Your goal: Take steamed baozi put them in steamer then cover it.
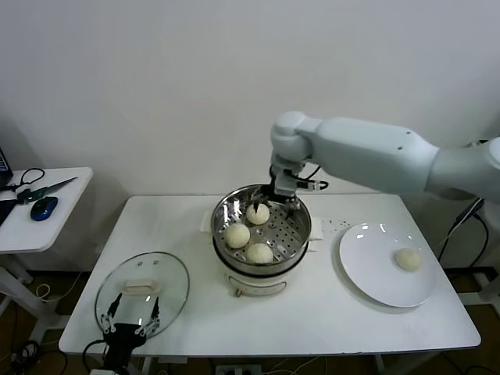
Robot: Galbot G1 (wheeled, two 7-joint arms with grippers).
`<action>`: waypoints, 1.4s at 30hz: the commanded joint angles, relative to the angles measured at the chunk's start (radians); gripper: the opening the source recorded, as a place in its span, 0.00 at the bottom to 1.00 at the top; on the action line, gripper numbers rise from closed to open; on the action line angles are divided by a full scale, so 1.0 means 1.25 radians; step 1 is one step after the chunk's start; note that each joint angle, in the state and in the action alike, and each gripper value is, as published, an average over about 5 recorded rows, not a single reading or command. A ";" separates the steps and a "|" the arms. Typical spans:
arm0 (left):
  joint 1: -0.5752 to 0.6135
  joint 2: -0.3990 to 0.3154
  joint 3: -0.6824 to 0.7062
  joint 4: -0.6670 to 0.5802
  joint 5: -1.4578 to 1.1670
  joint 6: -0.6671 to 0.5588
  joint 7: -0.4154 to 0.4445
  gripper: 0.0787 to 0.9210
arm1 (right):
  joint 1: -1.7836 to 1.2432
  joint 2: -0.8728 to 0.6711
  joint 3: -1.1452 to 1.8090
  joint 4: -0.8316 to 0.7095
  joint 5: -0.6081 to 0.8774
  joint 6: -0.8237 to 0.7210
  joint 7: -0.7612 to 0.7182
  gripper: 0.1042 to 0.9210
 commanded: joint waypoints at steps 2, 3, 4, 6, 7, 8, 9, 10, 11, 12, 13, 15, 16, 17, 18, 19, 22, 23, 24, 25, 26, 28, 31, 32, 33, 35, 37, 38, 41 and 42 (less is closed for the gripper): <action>0.006 0.003 0.004 -0.013 0.001 0.002 0.001 0.88 | 0.094 -0.259 -0.095 0.055 0.239 -0.353 0.049 0.88; 0.006 0.004 0.005 -0.014 0.002 0.002 0.002 0.88 | 0.079 -0.287 -0.088 0.058 0.247 -0.384 0.044 0.88; 0.005 0.004 0.005 -0.016 0.002 0.002 0.002 0.88 | 0.056 -0.313 -0.074 0.054 0.247 -0.403 0.037 0.88; 0.005 0.005 0.004 -0.018 0.002 0.002 0.002 0.88 | -0.002 -0.360 -0.038 0.038 0.236 -0.427 0.021 0.88; 0.006 0.006 0.004 -0.020 0.003 0.002 0.002 0.88 | -0.036 -0.378 -0.012 0.024 0.221 -0.431 0.014 0.88; 0.007 0.006 0.003 -0.021 0.003 0.002 0.002 0.88 | -0.074 -0.394 0.018 0.006 0.202 -0.432 0.006 0.88; 0.008 0.006 0.002 -0.023 0.004 0.002 0.002 0.88 | -0.111 -0.406 0.051 -0.016 0.179 -0.423 0.001 0.88; 0.010 0.006 0.002 -0.024 0.004 0.002 0.002 0.88 | -0.154 -0.417 0.093 -0.041 0.149 -0.408 -0.005 0.88; 0.012 0.005 0.001 -0.026 0.005 0.002 0.001 0.88 | -0.191 -0.425 0.132 -0.065 0.119 -0.391 -0.011 0.88; 0.015 0.004 0.001 -0.027 0.006 0.002 0.001 0.88 | -0.229 -0.431 0.167 -0.088 0.092 -0.374 -0.015 0.88; 0.018 0.002 0.000 -0.028 0.006 0.004 0.001 0.88 | -0.262 -0.436 0.200 -0.108 0.069 -0.357 -0.019 0.88; 0.023 -0.002 0.001 -0.030 0.010 0.008 0.001 0.88 | -0.335 -0.444 0.270 -0.145 0.030 -0.336 -0.029 0.88; 0.025 -0.003 0.001 -0.030 0.013 0.009 0.001 0.88 | -0.373 -0.446 0.304 -0.164 0.014 -0.327 -0.033 0.88; 0.026 -0.005 0.001 -0.029 0.016 0.010 0.002 0.88 | -0.410 -0.446 0.339 -0.184 -0.005 -0.318 -0.038 0.88; 0.027 -0.006 0.001 -0.028 0.019 0.010 0.002 0.88 | -0.448 -0.444 0.379 -0.206 -0.027 -0.307 -0.044 0.88; 0.027 -0.008 0.001 -0.027 0.022 0.010 0.002 0.88 | -0.480 -0.440 0.416 -0.228 -0.049 -0.297 -0.049 0.88; 0.024 -0.011 0.002 -0.026 0.026 0.012 0.002 0.88 | -0.544 -0.422 0.496 -0.288 -0.109 -0.267 -0.062 0.88; 0.022 -0.013 0.002 -0.026 0.028 0.014 0.002 0.88 | -0.557 -0.415 0.513 -0.306 -0.128 -0.258 -0.065 0.88; 0.018 -0.016 0.003 -0.027 0.030 0.016 0.002 0.88 | -0.568 -0.407 0.529 -0.324 -0.149 -0.249 -0.067 0.88; 0.015 -0.019 0.004 -0.027 0.033 0.018 0.002 0.88 | -0.578 -0.399 0.544 -0.343 -0.168 -0.241 -0.068 0.88; 0.012 -0.021 0.006 -0.028 0.035 0.020 0.002 0.88 | -0.586 -0.391 0.557 -0.359 -0.183 -0.235 -0.067 0.88; 0.007 -0.025 0.010 -0.027 0.041 0.022 0.002 0.88 | -0.598 -0.378 0.576 -0.386 -0.202 -0.228 -0.066 0.88; 0.003 -0.028 0.013 -0.022 0.048 0.023 0.001 0.88 | -0.613 -0.364 0.586 -0.404 -0.210 -0.227 -0.063 0.88; 0.001 -0.028 0.013 -0.020 0.049 0.023 0.001 0.88 | -0.620 -0.360 0.590 -0.408 -0.212 -0.227 -0.061 0.88; 0.000 -0.029 0.013 -0.018 0.049 0.024 0.001 0.88 | -0.626 -0.354 0.596 -0.414 -0.215 -0.226 -0.060 0.88; -0.003 -0.029 0.013 -0.015 0.050 0.024 0.001 0.88 | -0.638 -0.342 0.609 -0.430 -0.222 -0.226 -0.055 0.88; -0.005 -0.029 0.013 -0.012 0.051 0.025 0.001 0.88 | -0.643 -0.330 0.621 -0.447 -0.227 -0.225 -0.051 0.88; -0.006 -0.030 0.013 -0.011 0.051 0.025 0.001 0.88 | -0.644 -0.324 0.624 -0.455 -0.230 -0.225 -0.050 0.88; -0.008 -0.030 0.014 -0.010 0.053 0.026 0.000 0.88 | -0.646 -0.301 0.641 -0.482 -0.248 -0.218 -0.046 0.88; -0.008 -0.030 0.014 -0.009 0.053 0.027 0.000 0.88 | -0.646 -0.293 0.647 -0.492 -0.255 -0.215 -0.043 0.88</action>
